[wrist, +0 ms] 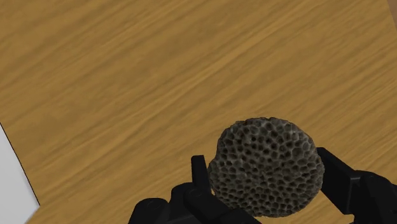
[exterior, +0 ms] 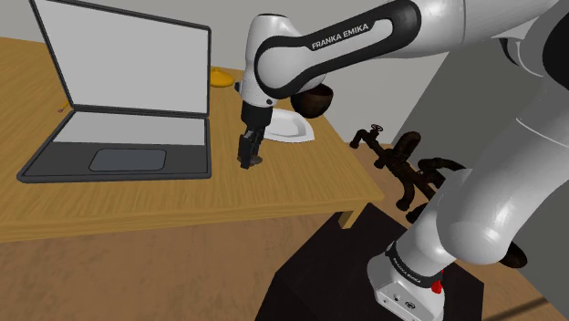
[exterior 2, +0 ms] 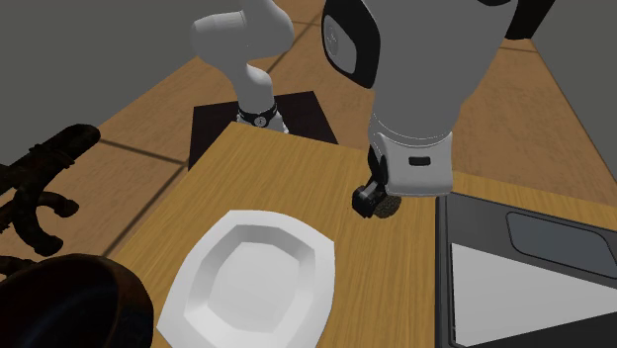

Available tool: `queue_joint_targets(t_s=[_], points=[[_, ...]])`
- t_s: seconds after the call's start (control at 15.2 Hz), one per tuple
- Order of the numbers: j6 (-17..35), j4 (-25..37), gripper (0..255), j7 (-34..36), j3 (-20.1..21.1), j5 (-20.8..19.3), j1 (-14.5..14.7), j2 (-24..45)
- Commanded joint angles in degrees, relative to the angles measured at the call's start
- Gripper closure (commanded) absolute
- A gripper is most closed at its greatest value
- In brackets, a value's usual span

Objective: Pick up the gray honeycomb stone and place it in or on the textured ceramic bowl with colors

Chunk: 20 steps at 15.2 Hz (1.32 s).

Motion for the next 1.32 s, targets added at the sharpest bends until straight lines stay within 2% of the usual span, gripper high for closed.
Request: queue_joint_targets(t_s=[0.0,0.53,1.25], points=[[0.00,0.00,255,0.00,0.00,0.00,0.00,0.00],[0.01,0.00,255,0.00,0.00,0.00,0.00,0.01],[-8.32,4.77,255,0.58,-0.23,0.09,-0.19,-3.59]])
